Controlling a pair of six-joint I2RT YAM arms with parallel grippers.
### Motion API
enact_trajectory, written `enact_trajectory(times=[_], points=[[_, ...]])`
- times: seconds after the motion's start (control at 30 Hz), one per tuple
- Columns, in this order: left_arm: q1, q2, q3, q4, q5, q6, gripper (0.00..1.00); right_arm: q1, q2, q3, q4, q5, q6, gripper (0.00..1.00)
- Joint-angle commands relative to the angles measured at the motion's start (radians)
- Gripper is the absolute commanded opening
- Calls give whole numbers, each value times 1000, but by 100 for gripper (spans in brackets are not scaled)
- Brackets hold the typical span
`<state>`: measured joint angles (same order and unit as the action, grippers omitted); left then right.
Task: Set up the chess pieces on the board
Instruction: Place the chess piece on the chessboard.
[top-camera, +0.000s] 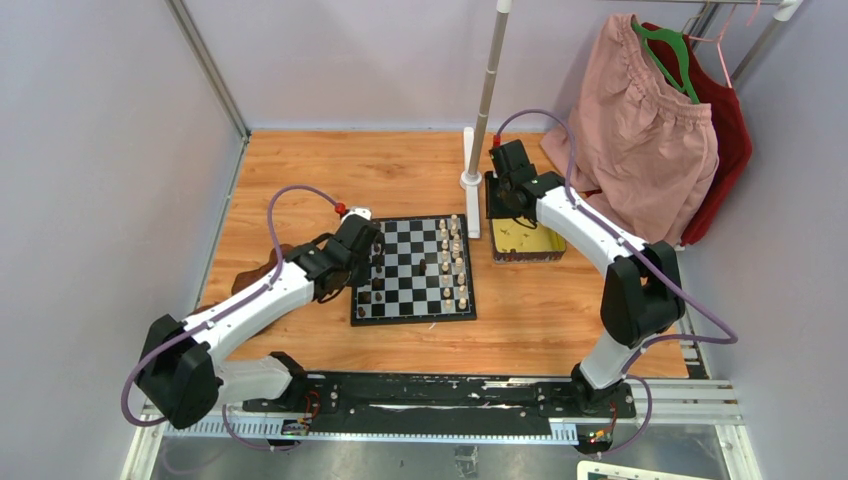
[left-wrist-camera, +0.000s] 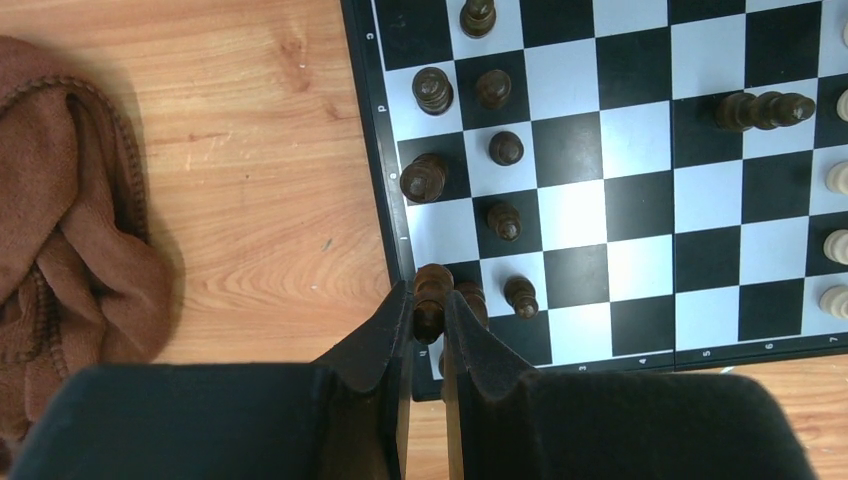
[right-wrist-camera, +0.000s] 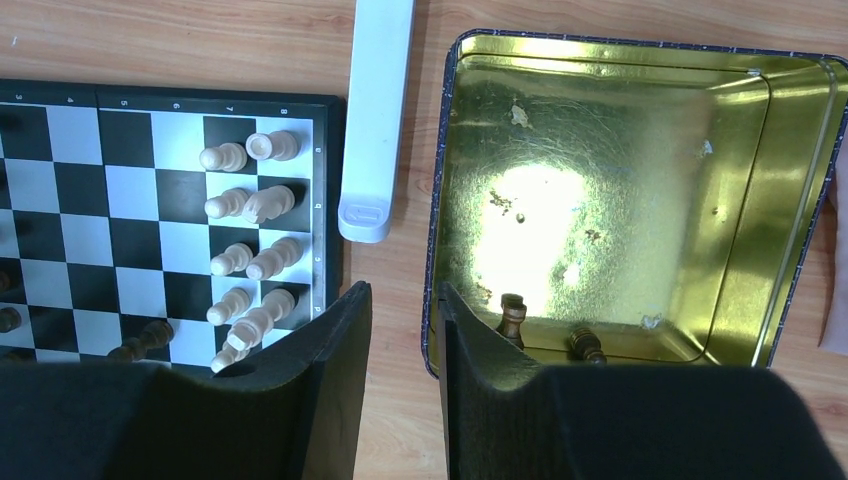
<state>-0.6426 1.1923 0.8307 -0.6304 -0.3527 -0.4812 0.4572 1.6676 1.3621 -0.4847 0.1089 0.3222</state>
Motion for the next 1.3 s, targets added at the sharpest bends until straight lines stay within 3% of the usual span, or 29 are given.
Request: enact_trajectory(times=[0.0, 0.53, 1.27], points=[[5, -13, -28, 45, -22, -35, 0, -14, 10, 6, 11, -3, 9, 34], [6, -23, -112, 174, -23, -35, 1, -13, 14, -7, 14, -6, 10, 34], [6, 22, -114, 190, -41, -14, 3, -13, 27, -6, 15, -6, 11, 34]])
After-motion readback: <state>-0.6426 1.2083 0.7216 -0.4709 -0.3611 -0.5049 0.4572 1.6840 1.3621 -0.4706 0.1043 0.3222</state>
